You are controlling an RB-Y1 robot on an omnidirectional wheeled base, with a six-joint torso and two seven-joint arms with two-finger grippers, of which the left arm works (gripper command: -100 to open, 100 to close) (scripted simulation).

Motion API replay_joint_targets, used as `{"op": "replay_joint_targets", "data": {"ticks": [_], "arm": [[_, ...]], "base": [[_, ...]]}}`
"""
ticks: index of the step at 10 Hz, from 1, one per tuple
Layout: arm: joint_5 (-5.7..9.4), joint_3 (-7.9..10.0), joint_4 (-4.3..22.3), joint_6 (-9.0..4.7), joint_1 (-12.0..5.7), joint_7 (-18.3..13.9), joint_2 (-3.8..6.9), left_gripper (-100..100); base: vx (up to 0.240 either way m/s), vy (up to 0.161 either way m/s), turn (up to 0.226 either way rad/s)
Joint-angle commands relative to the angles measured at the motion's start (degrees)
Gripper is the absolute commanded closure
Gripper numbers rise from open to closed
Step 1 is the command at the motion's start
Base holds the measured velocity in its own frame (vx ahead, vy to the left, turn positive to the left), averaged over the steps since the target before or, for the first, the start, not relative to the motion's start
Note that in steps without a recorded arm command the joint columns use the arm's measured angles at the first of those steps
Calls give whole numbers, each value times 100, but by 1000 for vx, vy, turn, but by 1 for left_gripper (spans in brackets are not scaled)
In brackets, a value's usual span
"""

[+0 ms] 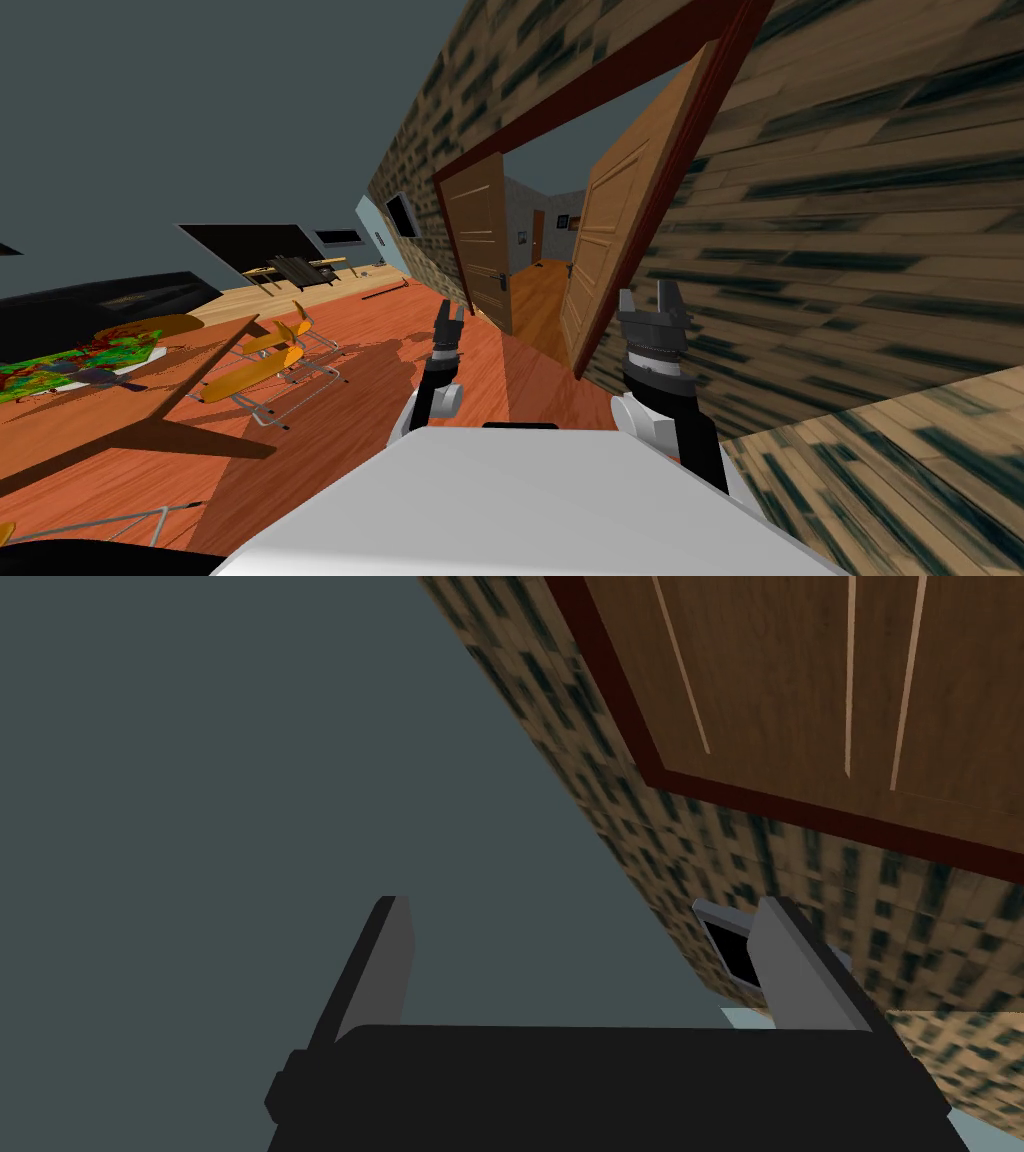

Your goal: Push the door open

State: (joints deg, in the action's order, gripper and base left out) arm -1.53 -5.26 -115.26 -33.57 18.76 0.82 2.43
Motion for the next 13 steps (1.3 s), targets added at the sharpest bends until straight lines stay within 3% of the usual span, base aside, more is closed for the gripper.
{"op": "replay_joint_targets", "data": {"ticks": [1,13], "arm": [[-25,-71,268,34,-159,-46,35,-100],[-88,-318,1750,193,-1077,-368,225,-100]], "base": [[111,59,-29],[101,68,-24]]}}
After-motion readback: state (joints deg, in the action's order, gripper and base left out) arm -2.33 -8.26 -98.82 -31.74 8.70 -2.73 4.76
